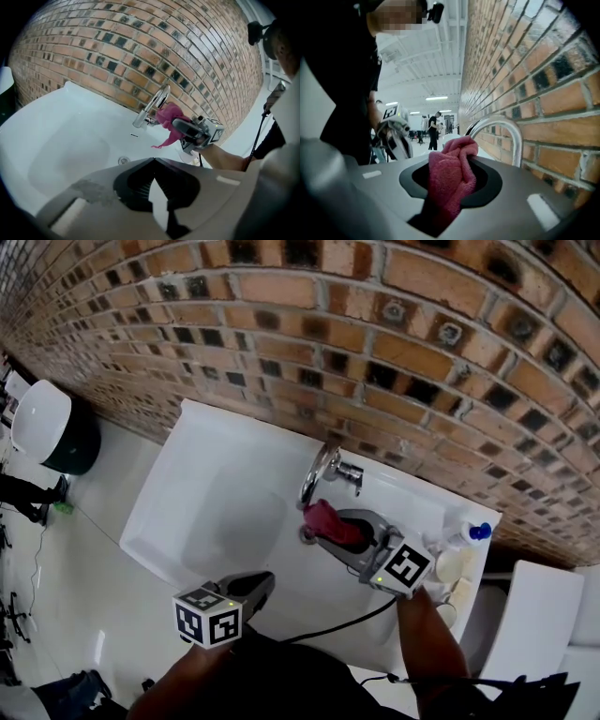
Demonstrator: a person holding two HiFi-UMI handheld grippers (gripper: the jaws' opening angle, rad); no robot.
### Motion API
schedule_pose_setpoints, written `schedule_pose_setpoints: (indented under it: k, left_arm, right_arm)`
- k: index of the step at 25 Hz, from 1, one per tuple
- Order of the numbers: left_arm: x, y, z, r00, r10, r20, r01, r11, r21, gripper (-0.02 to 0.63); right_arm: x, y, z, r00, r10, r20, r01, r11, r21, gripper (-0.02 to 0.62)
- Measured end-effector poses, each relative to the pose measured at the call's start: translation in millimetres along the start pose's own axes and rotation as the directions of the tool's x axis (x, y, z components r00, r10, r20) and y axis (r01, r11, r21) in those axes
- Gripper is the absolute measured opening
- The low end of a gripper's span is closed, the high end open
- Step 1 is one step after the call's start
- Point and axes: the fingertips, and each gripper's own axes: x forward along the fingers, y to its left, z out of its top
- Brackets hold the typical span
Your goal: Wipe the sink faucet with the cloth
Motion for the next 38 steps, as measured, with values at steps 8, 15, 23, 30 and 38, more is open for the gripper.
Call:
schedule_pose_setpoints:
  k: [8, 15, 23, 30, 38]
  left_arm:
    - [9.0, -0.8, 0.2, 1.0, -0.003, -0.021, 0.003, 1.0, 0.001, 0.003]
    - [9.1, 12.4, 7.0, 1.0, 0.026, 0.002, -0.026, 0.999, -0.027, 0.003]
    - [15.8, 13.9, 9.5, 1.0, 0.018, -0.004, -0.018, 0.999, -0.048, 0.003]
    - [13.9, 20.8, 4.7, 0.999, 0.03, -0.012, -0.03, 0.997, -0.066, 0.003]
    - [10.9, 17.4, 3.8, 1.0, 0.018, 0.003, -0.017, 0.998, -0.066, 0.003]
  right_arm:
    - [-61.3, -143.7, 41.5, 0.862, -0.496, 0.105, 0.402, 0.794, 0.456, 0.123]
    - [-19.3, -195.9, 1.9, 0.885, -0.465, -0.024, 0.382, 0.698, 0.606, 0.123]
    - [7.2, -210.4, -12.3, 0.912, -0.408, -0.051, 0.332, 0.656, 0.678, 0.12]
    - [13.7, -217.0, -15.3, 0.906, -0.424, -0.019, 0.284, 0.573, 0.769, 0.118]
    - [9.2, -210.3, -2.4, 0.903, -0.43, 0.003, 0.241, 0.511, 0.825, 0.115]
